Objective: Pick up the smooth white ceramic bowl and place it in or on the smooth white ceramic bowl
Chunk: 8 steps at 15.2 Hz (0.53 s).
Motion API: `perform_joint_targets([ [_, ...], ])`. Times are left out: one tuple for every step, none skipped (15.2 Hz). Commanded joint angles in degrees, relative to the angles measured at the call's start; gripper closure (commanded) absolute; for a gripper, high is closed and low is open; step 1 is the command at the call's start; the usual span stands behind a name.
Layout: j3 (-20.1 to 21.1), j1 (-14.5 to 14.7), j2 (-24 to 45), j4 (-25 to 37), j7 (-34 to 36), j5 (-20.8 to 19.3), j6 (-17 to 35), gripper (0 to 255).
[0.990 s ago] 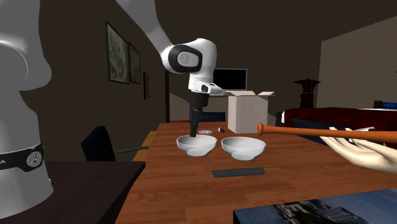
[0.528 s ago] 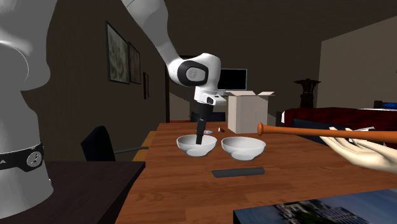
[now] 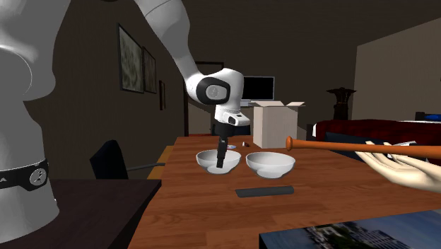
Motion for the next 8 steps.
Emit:
perform_joint_targets([
  [0.00,0.02,0.02,-0.01,0.02,0.00,0.06,0],
  [0.00,0.02,0.02,-0.01,0.02,-0.01,0.06,0],
  [0.00,0.02,0.02,-0.01,0.02,-0.01,0.06,0],
  [0.00,0.02,0.02,-0.01,0.02,0.00,0.05,0],
  [0.00,0.02,0.02,-0.01,0.02,0.00,0.05,255],
  [0.00,0.02,0.02,-0.01,0.02,0.00,0.05,255],
  [0.00,0.02,0.02,-0.01,0.02,0.00,0.05,255],
  [0.00,0.02,0.02,-0.01,0.02,0.00,0.05,255],
])
